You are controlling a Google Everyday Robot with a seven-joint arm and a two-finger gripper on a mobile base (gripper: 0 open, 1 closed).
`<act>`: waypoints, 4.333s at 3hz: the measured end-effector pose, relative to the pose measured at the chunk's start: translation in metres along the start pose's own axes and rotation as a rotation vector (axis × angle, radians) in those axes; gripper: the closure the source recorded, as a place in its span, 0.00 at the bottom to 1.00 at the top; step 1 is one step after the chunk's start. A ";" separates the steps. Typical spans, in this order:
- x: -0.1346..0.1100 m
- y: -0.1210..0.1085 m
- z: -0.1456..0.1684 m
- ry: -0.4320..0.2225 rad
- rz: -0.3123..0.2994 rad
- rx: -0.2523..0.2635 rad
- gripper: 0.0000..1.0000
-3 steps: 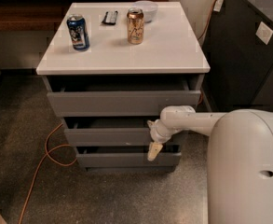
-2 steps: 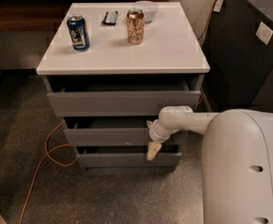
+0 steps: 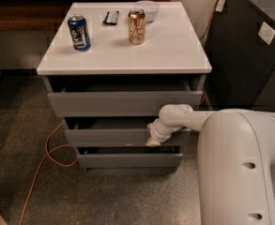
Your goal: Open middle drawer
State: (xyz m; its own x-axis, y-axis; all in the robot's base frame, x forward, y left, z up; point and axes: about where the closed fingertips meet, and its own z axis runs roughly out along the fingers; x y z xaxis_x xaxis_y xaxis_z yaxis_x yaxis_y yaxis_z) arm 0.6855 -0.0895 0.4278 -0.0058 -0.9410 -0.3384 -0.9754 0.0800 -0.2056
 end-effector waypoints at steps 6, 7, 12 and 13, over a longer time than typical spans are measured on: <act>-0.024 0.063 -0.039 -0.095 0.053 -0.129 1.00; -0.024 0.063 -0.040 -0.095 0.053 -0.129 1.00; -0.024 0.084 -0.041 -0.113 0.055 -0.135 0.52; -0.026 0.114 -0.046 -0.144 0.057 -0.139 0.28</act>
Offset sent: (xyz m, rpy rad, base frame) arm -0.0553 0.0035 0.0422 0.1230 0.1111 -0.0081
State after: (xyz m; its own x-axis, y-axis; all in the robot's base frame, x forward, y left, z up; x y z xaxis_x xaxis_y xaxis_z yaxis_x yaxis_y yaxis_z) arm 0.5644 -0.0716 0.4557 -0.0395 -0.8786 -0.4759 -0.9955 0.0756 -0.0568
